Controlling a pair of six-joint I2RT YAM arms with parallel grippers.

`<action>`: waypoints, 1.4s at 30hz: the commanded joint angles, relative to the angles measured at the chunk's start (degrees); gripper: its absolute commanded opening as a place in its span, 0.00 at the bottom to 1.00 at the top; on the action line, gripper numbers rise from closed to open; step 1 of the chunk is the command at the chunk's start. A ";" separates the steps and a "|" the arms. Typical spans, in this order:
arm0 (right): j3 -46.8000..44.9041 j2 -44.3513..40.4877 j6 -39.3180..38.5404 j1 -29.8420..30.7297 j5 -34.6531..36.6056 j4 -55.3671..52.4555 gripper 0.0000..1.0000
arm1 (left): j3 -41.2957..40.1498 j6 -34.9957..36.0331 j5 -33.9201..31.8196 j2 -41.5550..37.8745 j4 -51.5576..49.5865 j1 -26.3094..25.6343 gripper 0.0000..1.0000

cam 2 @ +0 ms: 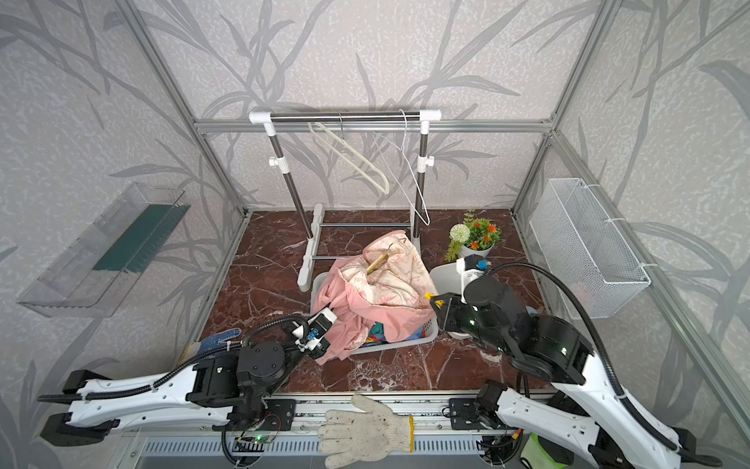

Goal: Remove the clothespins securing jackets to the hanger
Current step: Place the clothespin in the storage box.

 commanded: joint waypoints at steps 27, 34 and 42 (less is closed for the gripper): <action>-32.23 8.85 -18.58 -37.69 -7.30 20.82 0.75 | -5.20 -4.80 9.06 -14.21 -3.68 4.45 0.00; -26.40 2.35 -26.41 -37.69 -16.87 29.28 0.91 | -4.08 -4.28 9.52 -13.21 -4.10 4.64 0.00; -21.43 15.25 -29.11 -37.69 -29.54 41.40 0.94 | -3.47 -4.72 11.05 -14.89 -5.22 4.72 0.00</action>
